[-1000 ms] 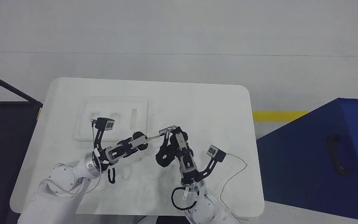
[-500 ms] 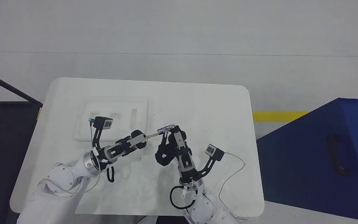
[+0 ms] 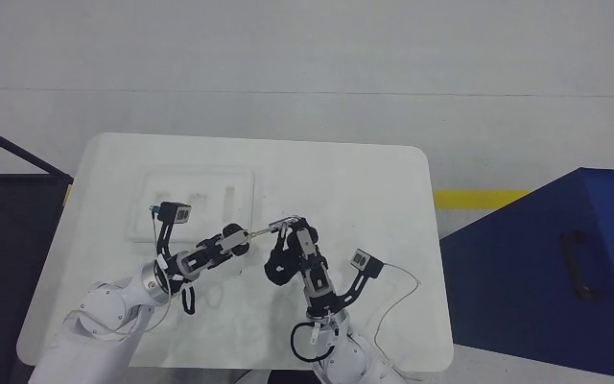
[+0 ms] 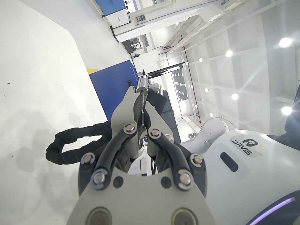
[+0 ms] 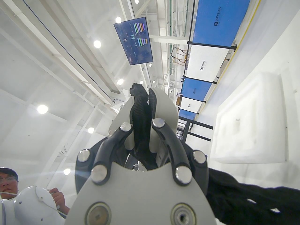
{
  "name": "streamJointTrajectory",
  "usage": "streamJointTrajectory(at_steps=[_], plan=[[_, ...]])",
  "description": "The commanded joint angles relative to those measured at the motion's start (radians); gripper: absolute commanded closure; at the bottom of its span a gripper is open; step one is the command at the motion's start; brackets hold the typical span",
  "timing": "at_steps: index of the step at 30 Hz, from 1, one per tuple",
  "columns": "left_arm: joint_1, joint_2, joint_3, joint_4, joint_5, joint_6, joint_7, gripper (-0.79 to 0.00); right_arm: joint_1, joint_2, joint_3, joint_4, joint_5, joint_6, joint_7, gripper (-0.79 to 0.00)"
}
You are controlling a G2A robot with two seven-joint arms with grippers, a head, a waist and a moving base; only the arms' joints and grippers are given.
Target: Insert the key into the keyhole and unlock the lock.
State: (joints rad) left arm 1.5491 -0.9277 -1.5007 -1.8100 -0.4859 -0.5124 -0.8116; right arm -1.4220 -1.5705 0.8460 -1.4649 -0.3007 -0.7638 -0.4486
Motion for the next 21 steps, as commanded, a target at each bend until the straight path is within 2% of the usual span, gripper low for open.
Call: streamJointTrajectory(at_steps=[1,16,21], plan=[[0.001,-0.001,0.000,-0.001,0.001,0.001,-0.001,0.000,-0.004,-0.001,0.001,0.000,-0.006,-0.004,0.004,0.000],[0.014,-0.007,0.002,-0.013,0.021,-0.001,-0.020,0.000,-0.024,-0.005,0.015,0.000,-0.030,-0.018,0.040,0.000],[0.021,-0.008,-0.002,-0.023,0.031,-0.026,-0.029,0.000,-0.033,-0.005,0.018,0.000,-0.039,-0.014,0.059,0.000]])
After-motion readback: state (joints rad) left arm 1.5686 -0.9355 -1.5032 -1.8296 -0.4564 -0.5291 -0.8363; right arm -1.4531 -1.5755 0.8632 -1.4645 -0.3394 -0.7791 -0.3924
